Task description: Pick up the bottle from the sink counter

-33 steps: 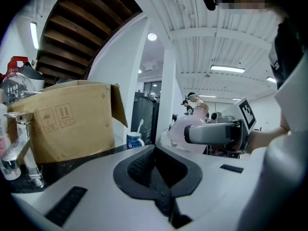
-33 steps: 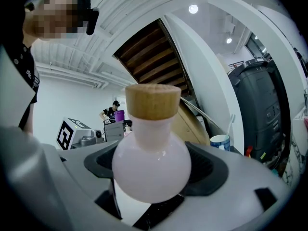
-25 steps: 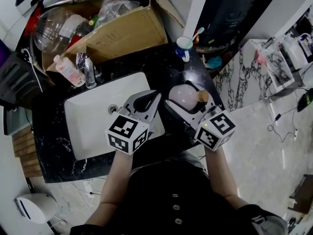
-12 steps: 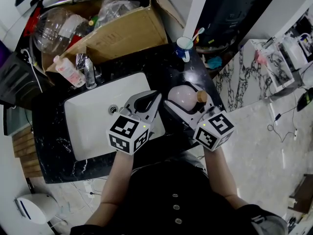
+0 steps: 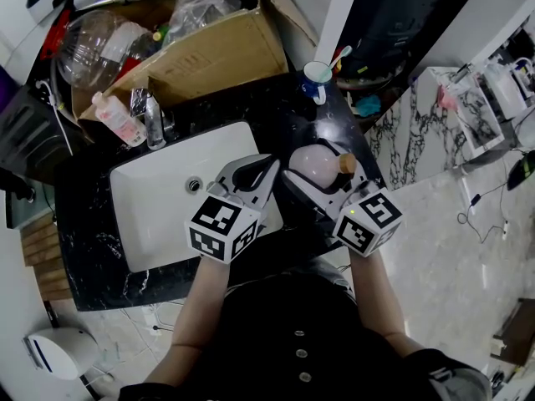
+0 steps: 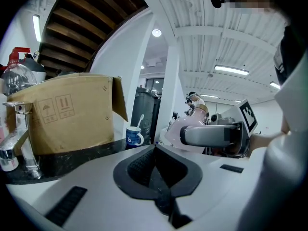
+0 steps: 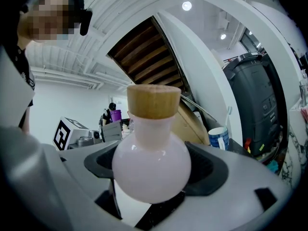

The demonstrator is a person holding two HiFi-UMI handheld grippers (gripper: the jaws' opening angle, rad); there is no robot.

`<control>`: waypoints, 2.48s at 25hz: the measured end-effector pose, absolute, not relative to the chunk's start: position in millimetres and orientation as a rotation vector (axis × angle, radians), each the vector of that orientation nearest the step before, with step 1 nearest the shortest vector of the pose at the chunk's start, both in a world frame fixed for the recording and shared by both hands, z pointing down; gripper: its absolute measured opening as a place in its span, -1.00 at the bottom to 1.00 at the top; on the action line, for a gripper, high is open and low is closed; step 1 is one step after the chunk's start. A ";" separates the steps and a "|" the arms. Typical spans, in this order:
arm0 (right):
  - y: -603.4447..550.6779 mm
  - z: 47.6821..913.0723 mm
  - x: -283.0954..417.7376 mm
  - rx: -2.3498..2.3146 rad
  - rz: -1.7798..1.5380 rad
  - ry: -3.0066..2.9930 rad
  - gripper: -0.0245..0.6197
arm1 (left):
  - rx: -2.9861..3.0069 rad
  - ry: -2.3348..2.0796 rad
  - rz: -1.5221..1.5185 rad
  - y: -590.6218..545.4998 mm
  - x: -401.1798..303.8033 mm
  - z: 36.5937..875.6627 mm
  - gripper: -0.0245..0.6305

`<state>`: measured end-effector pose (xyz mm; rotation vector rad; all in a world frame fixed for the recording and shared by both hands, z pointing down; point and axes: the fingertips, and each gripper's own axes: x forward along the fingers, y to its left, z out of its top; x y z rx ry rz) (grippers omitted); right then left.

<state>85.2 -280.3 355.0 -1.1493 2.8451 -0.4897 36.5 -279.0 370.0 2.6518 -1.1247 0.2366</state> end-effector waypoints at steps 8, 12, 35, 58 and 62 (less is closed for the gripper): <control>-278.0 356.0 82.4 -1.108 -0.515 2.845 0.34 | 2.653 -1.117 0.247 -279.0 39.1 371.9 -0.87; -278.0 355.5 81.8 -1.099 -0.513 2.845 0.34 | 2.648 -1.120 0.247 -280.1 37.4 372.5 -0.87; -281.4 356.9 84.3 -1.113 -0.532 2.832 0.33 | 2.639 -1.102 0.246 -282.3 37.6 377.5 -0.87; -280.1 360.6 82.1 -1.101 -0.525 2.857 0.33 | 2.624 -1.105 0.230 -282.4 35.4 377.6 -0.87; -279.8 361.9 82.0 -1.103 -0.537 2.859 0.33 | 2.622 -1.097 0.235 -281.3 35.6 378.4 -0.87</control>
